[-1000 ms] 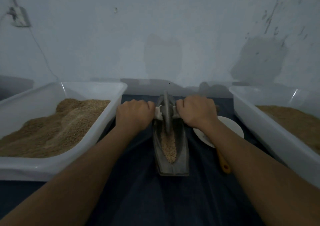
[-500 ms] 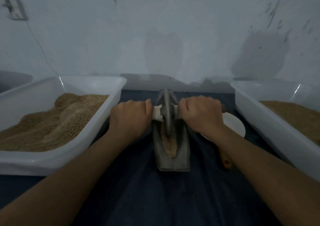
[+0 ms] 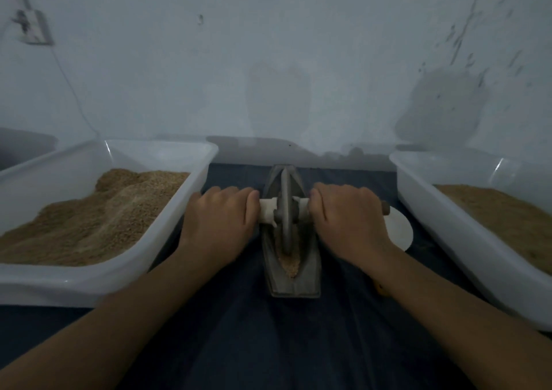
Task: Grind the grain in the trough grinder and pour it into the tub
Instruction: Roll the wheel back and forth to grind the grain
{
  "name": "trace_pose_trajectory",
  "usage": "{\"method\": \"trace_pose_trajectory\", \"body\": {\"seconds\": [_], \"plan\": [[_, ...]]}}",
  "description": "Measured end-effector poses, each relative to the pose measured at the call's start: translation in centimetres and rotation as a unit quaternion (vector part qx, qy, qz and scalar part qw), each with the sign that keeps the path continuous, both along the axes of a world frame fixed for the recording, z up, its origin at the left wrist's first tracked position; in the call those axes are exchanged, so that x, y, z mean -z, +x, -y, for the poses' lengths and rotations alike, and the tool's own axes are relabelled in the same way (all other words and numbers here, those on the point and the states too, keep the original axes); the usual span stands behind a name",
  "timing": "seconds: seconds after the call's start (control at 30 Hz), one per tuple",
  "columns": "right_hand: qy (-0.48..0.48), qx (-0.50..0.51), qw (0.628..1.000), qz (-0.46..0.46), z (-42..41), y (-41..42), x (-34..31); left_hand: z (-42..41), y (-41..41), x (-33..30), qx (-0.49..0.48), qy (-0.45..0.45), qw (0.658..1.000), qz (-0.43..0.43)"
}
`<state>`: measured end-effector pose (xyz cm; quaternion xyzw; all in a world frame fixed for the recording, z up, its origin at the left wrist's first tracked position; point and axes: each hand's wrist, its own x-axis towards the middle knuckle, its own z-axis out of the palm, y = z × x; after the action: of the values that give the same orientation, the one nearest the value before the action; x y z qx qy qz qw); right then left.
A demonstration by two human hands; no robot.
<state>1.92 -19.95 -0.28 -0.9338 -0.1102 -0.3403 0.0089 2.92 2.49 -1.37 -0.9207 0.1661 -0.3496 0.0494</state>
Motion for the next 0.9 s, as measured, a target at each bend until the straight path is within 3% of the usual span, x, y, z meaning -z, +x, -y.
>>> {"method": "trace_pose_trajectory", "body": {"seconds": [0.1,0.23,0.43,0.63,0.77,0.9], "plan": [[-0.014,-0.027,0.998,0.053,0.7,-1.8,0.2,-0.2,-2.4,0.2,0.032,-0.082,0.996,-0.010],[-0.009,-0.027,0.996,0.083,0.3,-1.5,0.6,-0.4,-2.3,0.7,0.053,-0.096,0.994,0.017],[-0.013,0.044,0.996,-0.082,0.2,4.9,-0.2,0.9,4.0,0.1,-0.040,0.071,0.997,0.004],[-0.027,0.047,0.978,-0.202,0.3,9.4,-2.7,1.5,8.5,-1.2,-0.068,0.101,0.992,-0.039],[-0.014,0.055,0.987,-0.151,-0.3,8.1,-2.5,1.1,6.2,-0.7,-0.077,0.089,0.992,-0.052],[-0.122,-0.007,0.992,-0.033,-0.1,3.7,-1.3,0.7,2.2,-0.2,-0.050,0.063,0.996,-0.027]]}}
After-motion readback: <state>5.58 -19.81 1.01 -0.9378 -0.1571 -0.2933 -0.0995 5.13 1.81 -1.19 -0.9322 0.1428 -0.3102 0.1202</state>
